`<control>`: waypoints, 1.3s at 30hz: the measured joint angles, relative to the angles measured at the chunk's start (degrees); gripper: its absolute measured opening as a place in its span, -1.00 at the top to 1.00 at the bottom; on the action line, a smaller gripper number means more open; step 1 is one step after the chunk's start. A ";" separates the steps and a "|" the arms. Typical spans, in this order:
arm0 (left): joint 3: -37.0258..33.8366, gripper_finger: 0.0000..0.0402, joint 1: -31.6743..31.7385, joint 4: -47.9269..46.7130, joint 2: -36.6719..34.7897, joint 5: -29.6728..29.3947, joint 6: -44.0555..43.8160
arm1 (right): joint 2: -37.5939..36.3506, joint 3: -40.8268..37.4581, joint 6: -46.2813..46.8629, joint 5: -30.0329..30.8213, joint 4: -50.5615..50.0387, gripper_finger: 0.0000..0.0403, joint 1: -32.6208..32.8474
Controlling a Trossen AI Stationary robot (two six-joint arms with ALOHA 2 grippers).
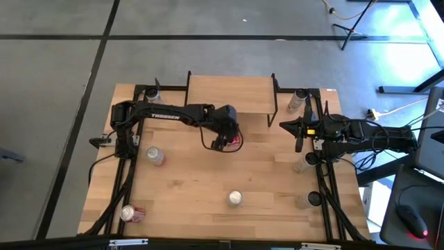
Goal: Place canned beverage on shelf
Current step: Put the top red soda can on the shelf
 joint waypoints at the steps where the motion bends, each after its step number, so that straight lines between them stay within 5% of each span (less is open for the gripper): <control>1: 0.02 -0.55 -0.04 -0.30 0.00 -0.16 1.47 | 0.00 0.00 0.02 0.01 0.00 0.96 0.00; 9: 0.07 -0.55 -0.06 -4.85 1.59 -2.26 12.54 | 0.76 0.05 0.07 0.07 0.04 0.96 0.00; 23: 0.20 -0.55 0.11 -7.21 8.69 -2.44 19.71 | 3.11 0.06 0.09 -0.12 0.73 0.96 0.02; 39: 0.33 -0.55 0.28 -6.65 12.46 -0.73 10.94 | 6.85 0.03 0.09 -0.11 1.32 0.96 0.02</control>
